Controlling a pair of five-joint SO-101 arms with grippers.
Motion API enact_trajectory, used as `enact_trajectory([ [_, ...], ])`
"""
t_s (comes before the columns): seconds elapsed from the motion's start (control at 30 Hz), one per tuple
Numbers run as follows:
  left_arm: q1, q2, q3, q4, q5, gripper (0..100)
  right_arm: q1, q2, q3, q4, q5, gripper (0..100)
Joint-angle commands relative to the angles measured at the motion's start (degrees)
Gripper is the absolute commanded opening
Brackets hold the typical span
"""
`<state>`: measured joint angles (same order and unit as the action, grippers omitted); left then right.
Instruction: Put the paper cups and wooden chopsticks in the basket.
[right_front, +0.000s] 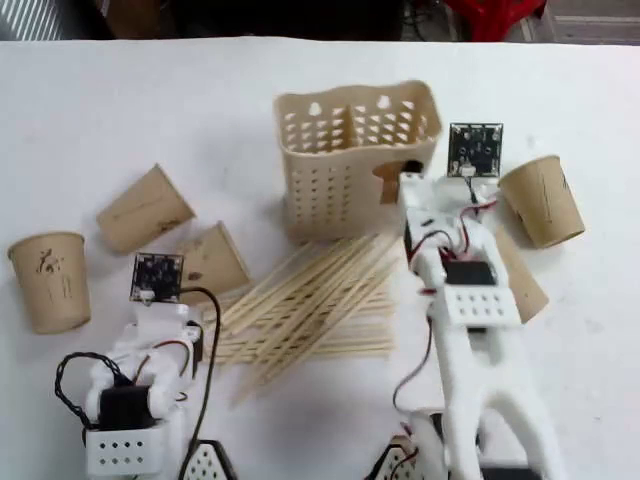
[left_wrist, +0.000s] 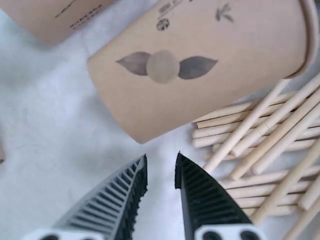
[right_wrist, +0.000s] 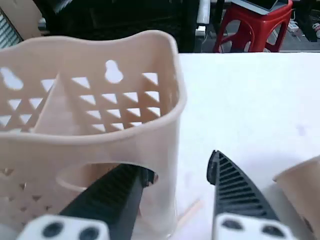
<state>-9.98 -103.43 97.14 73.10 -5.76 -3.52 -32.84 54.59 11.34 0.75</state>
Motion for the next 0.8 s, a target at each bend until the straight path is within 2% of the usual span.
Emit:
enact_trajectory([
  [0.0, 0.3, -0.3, -0.1, 0.4, -0.4, 11, 1.2, -14.2, -0.4, 20.0, 11.0, 18.1],
  [0.07, 0.3, -0.3, -0.1, 0.4, -0.4, 11, 0.9, -17.6, -0.4, 26.4, 14.4, 18.1],
  [0.17, 0.3, -0.3, -0.1, 0.4, -0.4, 11, 0.9, -20.5, -0.4, 30.4, 15.3, 18.2],
  [0.53, 0.3, -0.3, -0.1, 0.4, -0.4, 11, 0.8, -17.6, 0.0, 29.7, 15.0, 18.7],
  [0.77, 0.3, -0.3, -0.1, 0.4, -0.4, 11, 0.7, -12.9, 0.0, 31.3, 15.1, 33.0],
])
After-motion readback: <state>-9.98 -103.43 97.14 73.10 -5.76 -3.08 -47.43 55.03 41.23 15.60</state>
